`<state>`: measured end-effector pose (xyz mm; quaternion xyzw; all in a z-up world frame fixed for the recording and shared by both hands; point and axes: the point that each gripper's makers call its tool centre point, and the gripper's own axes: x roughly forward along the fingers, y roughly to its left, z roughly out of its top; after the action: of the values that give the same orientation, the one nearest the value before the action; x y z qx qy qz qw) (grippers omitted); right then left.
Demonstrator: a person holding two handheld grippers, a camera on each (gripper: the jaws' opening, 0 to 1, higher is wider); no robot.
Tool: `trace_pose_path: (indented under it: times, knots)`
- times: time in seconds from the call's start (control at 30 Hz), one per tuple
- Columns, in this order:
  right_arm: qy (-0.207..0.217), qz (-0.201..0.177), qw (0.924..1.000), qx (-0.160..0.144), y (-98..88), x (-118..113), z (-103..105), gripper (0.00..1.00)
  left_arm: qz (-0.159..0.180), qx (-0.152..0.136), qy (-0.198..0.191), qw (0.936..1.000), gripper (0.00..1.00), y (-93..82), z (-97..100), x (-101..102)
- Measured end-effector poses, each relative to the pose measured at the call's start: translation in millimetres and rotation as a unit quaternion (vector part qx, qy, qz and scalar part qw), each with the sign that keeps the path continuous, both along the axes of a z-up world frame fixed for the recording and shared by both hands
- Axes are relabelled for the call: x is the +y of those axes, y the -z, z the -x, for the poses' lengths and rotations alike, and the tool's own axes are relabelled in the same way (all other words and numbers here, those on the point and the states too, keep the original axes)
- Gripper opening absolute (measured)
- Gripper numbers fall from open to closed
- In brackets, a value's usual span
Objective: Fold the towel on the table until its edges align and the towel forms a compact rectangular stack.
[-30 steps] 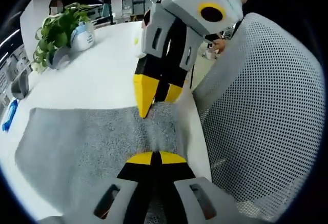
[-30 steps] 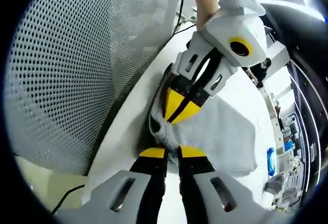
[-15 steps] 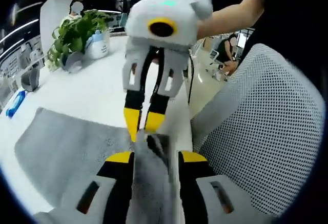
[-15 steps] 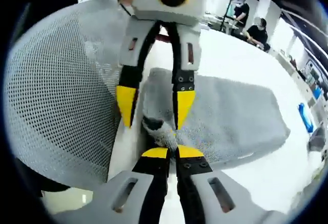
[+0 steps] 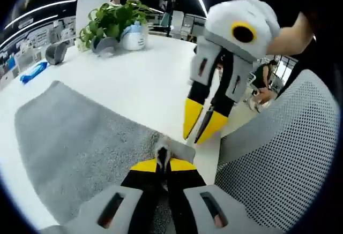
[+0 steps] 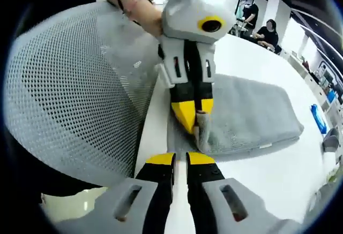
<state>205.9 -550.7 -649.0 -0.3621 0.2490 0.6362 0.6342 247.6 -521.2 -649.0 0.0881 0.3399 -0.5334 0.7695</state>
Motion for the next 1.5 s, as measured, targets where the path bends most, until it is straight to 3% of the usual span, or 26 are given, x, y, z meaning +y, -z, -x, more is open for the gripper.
trace_pose_path:
  times: [0.13, 0.2, 0.27, 0.43, 0.6, 0.67, 0.77, 0.8, 0.9, 1.03, 1.17, 1.23, 1.33, 1.4, 1.43, 1.47, 1.5]
  knots:
    - [0.004, -0.001, 1.0, -0.002, 6.4, 9, 2, 0.06, 0.013, 0.013, -0.01, 0.9998, 0.05, -0.1, -0.1, 1]
    - [0.0, 0.016, 0.9997, -0.019, 13.3, 8, -3, 0.06, 0.02, 0.018, -0.014, 0.9995, 0.05, -0.2, 0.2, 2]
    - [0.009, 0.004, 0.9999, -0.007, 9.7, 10, -4, 0.04, 0.024, 0.02, -0.017, 0.9994, 0.05, -0.2, 0.4, 3]
    - [0.003, 0.015, 0.9996, -0.022, 9.9, 10, -4, 0.02, 0.03, 0.02, -0.009, 0.9993, 0.07, -1.7, 2.3, 2]
    - [0.019, -0.006, 0.9993, -0.033, -8.4, 13, -8, 0.0, 0.031, 0.012, 0.032, 0.9989, 0.26, -9.9, 17.1, -4]
    - [0.025, -0.016, 0.9988, -0.038, -16.3, 14, -10, 0.0, 0.029, -0.011, 0.044, 0.9985, 0.3, -13.2, 17.3, -6]
    - [0.031, -0.023, 0.9983, -0.044, -25.5, 18, -15, 0.0, 0.025, -0.022, 0.051, 0.9981, 0.37, -12.4, 18.4, -8]
    - [0.032, -0.026, 0.9982, -0.044, -27.1, 19, -16, 0.0, 0.024, -0.023, 0.052, 0.9981, 0.37, -12.2, 18.8, -8]
    - [0.042, -0.038, 0.9974, -0.044, -33.3, 25, -23, 0.0, -0.003, -0.072, 0.072, 0.9948, 0.35, -10.0, 16.7, -8]
    - [0.05, -0.044, 0.9969, -0.042, -36.7, 32, -29, 0.0, -0.033, -0.117, 0.07, 0.9901, 0.22, -9.2, 8.4, -6]
    - [0.054, -0.055, 0.9962, -0.041, -39.2, 34, -33, 0.01, -0.036, -0.115, 0.049, 0.9915, 0.08, -10.6, 0.8, -3]
    - [0.05, -0.068, 0.9954, -0.045, -42.0, 35, -35, 0.02, -0.023, -0.087, 0.032, 0.9954, 0.07, -11.6, -0.1, -1]
    - [0.045, -0.069, 0.9956, -0.044, -43.1, 32, -37, 0.09, -0.022, -0.087, 0.032, 0.9954, 0.06, -12.5, -0.1, -1]
    - [0.029, -0.05, 0.9968, -0.056, -39.8, 30, -41, 0.15, -0.036, -0.107, 0.051, 0.9923, 0.06, -11.7, 1.6, 0]
    - [-0.002, -0.013, 0.9975, -0.07, -33.9, 26, -43, 0.13, -0.034, -0.11, 0.051, 0.9921, 0.06, -12.7, 2.8, -1]
    - [-0.021, 0.003, 0.9963, -0.083, -32.6, 26, -44, 0.12, -0.034, -0.11, 0.051, 0.992, 0.06, -12.9, 2.4, -1]
    - [-0.042, 0.005, 0.9962, -0.077, -32.2, 31, -40, 0.13, -0.033, -0.107, 0.049, 0.9925, 0.06, -12.7, 1.2, 0]
